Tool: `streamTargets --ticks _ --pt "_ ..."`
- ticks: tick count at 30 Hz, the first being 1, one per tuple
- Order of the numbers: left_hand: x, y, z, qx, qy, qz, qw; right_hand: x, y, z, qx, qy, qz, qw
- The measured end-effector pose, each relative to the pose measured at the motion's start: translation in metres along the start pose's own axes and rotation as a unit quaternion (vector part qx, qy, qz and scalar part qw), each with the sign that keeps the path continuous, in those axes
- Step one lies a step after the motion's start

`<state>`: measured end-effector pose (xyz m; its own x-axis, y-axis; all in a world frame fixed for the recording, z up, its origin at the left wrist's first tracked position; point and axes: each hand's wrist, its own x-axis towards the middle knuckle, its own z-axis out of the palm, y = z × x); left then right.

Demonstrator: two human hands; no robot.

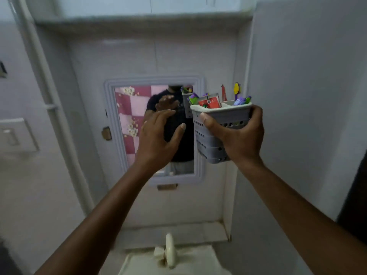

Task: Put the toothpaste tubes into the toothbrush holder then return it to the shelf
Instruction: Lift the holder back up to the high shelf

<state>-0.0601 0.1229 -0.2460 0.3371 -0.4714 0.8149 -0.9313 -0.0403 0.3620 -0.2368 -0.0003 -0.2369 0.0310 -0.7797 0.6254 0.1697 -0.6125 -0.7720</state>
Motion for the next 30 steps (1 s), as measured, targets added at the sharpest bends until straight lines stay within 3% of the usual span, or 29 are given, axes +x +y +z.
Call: streamTargets --ticks 11,17,30 --pt "0.161 0.091 -0.079 0.043 0.118 0.116 0.985 0.131 -0.169 0.003 0.084 0.012 -0.046 0.995" --pt "0.232 0.107 -0.091 0.072 0.149 0.121 0.979 0.194 -0.230 0.022 0.030 0.042 -0.100 0.994" --pt "0.303 0.046 -0.050 0.144 0.047 0.007 0.988 0.264 -0.194 0.102 -0.050 0.071 -0.095 0.992"
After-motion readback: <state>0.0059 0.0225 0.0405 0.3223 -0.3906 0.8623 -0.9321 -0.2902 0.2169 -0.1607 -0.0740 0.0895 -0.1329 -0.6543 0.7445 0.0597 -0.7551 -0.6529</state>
